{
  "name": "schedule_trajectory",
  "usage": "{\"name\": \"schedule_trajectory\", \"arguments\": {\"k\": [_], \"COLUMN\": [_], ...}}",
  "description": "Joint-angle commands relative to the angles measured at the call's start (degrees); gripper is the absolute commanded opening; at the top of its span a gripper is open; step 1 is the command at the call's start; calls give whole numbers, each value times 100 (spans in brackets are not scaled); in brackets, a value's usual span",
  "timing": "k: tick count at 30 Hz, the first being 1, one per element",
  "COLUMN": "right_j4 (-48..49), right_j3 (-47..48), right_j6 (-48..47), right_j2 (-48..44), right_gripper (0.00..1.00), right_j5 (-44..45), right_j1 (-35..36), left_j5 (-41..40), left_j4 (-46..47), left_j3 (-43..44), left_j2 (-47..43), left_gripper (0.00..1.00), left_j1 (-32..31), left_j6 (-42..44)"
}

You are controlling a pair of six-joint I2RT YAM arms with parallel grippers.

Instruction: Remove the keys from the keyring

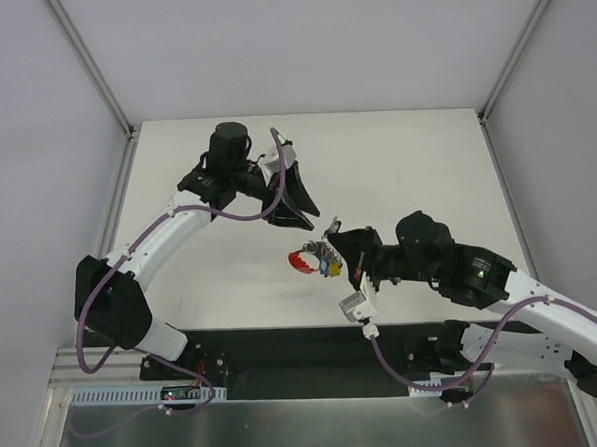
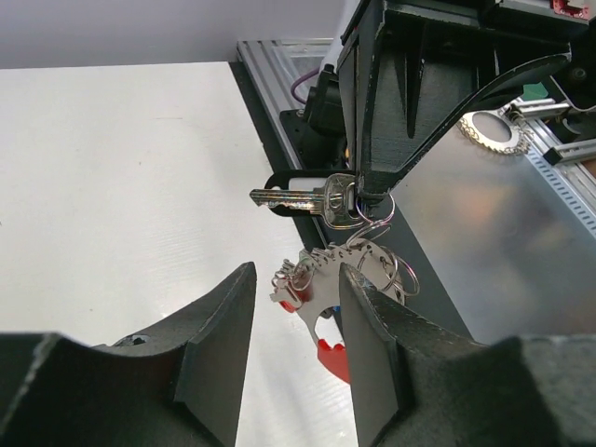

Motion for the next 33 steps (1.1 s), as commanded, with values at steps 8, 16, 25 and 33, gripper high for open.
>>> {"name": "schedule_trajectory", "arguments": {"k": [8, 16, 25, 33], "right_j4": [441, 405, 397, 353], "right_j3": [393, 534, 481, 490], "right_j6": [-10, 26, 52, 87], "right_j2": [-13, 101, 128, 145], "right_gripper": [1, 1, 1, 1], "right_j5": [-354, -363, -345, -345], "right_j1": [-21, -74, -162, -171], "left_j5": [2047, 2038, 2047, 2038], "left_j4": [147, 138, 147, 147], "left_j3": [-120, -129, -235, -95], "left_j2": [-255, -263, -413, -352], "left_gripper": [37, 36, 35, 33], "left_j1": [-166, -333, -342, -333], "left_j6": [296, 245, 86, -63]}}
